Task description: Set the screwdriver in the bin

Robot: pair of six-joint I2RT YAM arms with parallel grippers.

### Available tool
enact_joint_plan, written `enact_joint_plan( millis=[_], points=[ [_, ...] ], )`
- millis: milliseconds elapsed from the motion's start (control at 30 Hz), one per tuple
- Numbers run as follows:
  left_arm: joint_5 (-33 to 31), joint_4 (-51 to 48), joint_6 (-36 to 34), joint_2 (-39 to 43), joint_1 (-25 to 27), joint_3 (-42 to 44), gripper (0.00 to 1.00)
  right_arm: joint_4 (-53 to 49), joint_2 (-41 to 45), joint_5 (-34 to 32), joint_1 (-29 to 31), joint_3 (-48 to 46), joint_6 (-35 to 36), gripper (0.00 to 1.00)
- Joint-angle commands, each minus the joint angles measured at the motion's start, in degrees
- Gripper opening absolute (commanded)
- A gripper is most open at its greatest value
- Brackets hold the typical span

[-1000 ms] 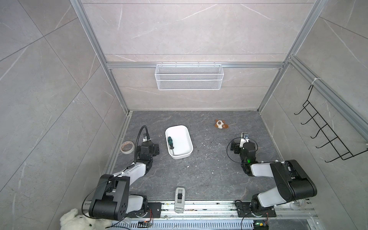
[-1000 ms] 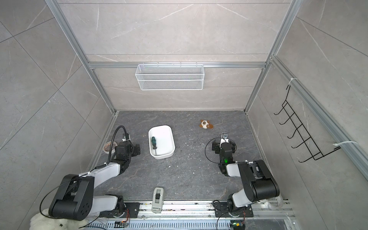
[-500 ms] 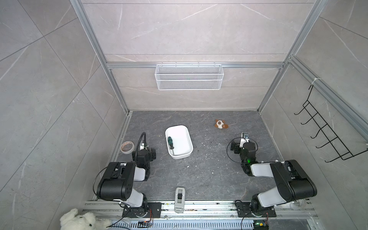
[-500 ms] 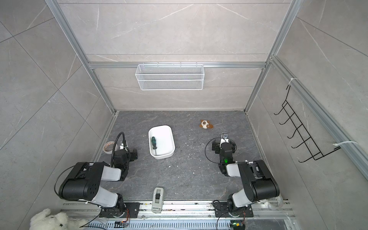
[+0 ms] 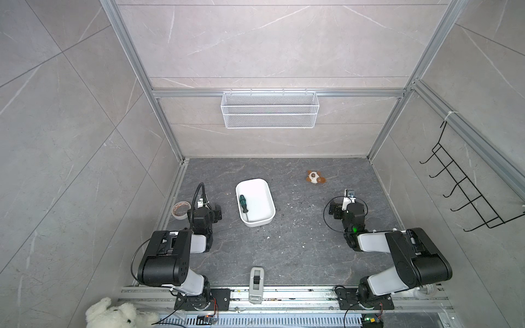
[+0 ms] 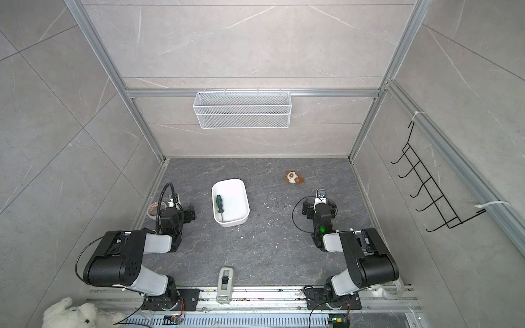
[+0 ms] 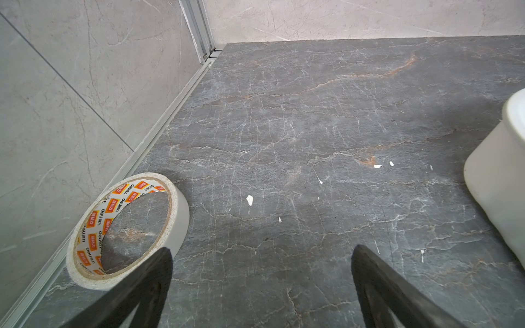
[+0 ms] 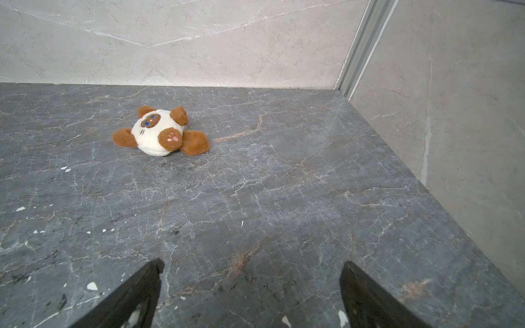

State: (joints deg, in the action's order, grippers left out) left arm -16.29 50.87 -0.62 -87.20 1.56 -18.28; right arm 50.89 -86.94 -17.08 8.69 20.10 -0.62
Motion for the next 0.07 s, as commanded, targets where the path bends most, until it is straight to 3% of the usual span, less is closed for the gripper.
enact_joint_plan(
  millis=[0,33],
  points=[
    [0.5,1.5,0.8,1.0,-0.2,-0.5,1.0,1.0,-0.2,0.6,-0.1,-0.1,-0.6,0.99],
    [0.6,1.5,0.8,1.0,-0.2,-0.6,1.0,1.0,-0.2,0.6,-0.1,-0.1,-0.7,0.99]
  ],
)
